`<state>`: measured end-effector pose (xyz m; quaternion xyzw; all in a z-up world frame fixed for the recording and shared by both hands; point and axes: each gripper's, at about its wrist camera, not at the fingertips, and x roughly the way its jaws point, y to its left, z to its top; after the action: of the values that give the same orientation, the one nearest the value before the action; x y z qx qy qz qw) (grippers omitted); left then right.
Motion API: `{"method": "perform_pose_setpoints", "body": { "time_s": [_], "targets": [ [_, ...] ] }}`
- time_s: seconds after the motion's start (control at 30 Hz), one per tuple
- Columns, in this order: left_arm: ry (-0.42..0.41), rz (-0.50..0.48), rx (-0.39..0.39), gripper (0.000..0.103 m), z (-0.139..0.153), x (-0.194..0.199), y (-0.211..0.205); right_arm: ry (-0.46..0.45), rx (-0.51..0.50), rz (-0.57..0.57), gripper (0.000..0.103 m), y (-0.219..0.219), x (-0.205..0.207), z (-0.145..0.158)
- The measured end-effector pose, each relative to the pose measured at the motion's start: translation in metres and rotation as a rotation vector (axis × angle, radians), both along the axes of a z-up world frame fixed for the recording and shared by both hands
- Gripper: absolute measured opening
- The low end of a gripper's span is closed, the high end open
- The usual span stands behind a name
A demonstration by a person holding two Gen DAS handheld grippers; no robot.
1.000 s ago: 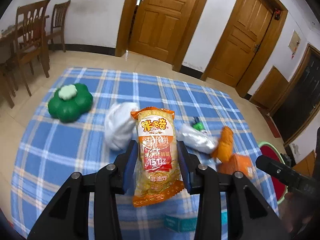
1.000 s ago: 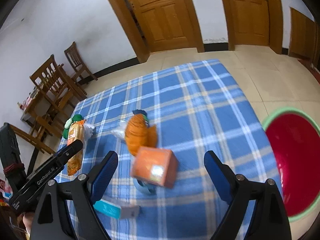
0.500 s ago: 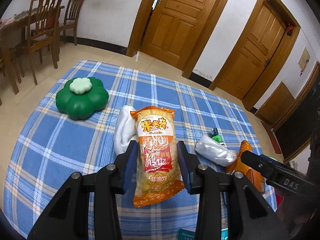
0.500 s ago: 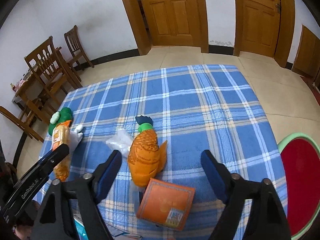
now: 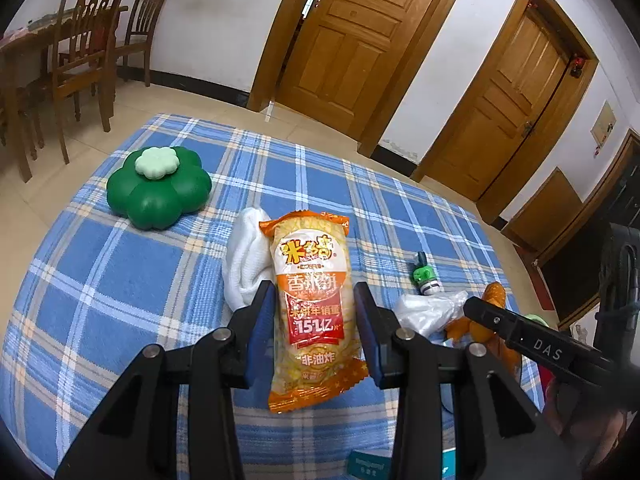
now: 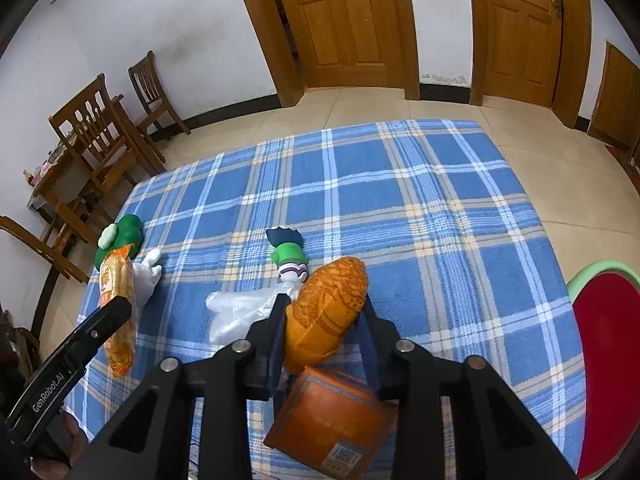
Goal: Collect trash
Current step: 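Grasp the orange foam fruit net with the right gripper while the left gripper holds the bag, then carry the snack bag in the left gripper and orange net in the right gripper to the bucket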
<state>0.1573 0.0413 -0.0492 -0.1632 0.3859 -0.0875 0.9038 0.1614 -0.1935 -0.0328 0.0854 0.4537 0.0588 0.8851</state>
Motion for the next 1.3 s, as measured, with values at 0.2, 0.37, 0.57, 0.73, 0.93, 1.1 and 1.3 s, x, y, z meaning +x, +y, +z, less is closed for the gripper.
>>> {"method": "perform_pose_setpoints", "body": {
  "time_s": [0.2, 0.37, 0.57, 0.73, 0.93, 1.1, 1.3],
  "targets": [
    [-0.004, -0.004, -0.015, 0.04, 0.004, -0.007, -0.001, -0.041, 0.021, -0.01, 0.032, -0.008, -0.011, 0.012],
    [-0.015, -0.006, -0.021, 0.04, 0.012, -0.015, -0.002, -0.078, 0.048, -0.023, 0.032, -0.016, -0.026, 0.024],
    [-0.029, -0.021, -0.025, 0.04, 0.022, -0.024, -0.008, -0.118, 0.079, -0.037, 0.032, -0.027, -0.044, 0.037],
    [-0.037, -0.042, -0.024, 0.04, 0.03, -0.031, -0.017, -0.147, 0.099, -0.049, 0.032, -0.039, -0.058, 0.047],
    [-0.05, -0.067, -0.031, 0.04, 0.04, -0.04, -0.028, -0.177, 0.12, -0.06, 0.032, -0.051, -0.074, 0.055],
    [-0.054, -0.088, -0.033, 0.04, 0.046, -0.047, -0.037, -0.195, 0.136, -0.072, 0.032, -0.062, -0.086, 0.06],
    [-0.063, -0.111, -0.029, 0.04, 0.053, -0.055, -0.049, -0.218, 0.152, -0.09, 0.032, -0.075, -0.101, 0.066]
  ]
}}
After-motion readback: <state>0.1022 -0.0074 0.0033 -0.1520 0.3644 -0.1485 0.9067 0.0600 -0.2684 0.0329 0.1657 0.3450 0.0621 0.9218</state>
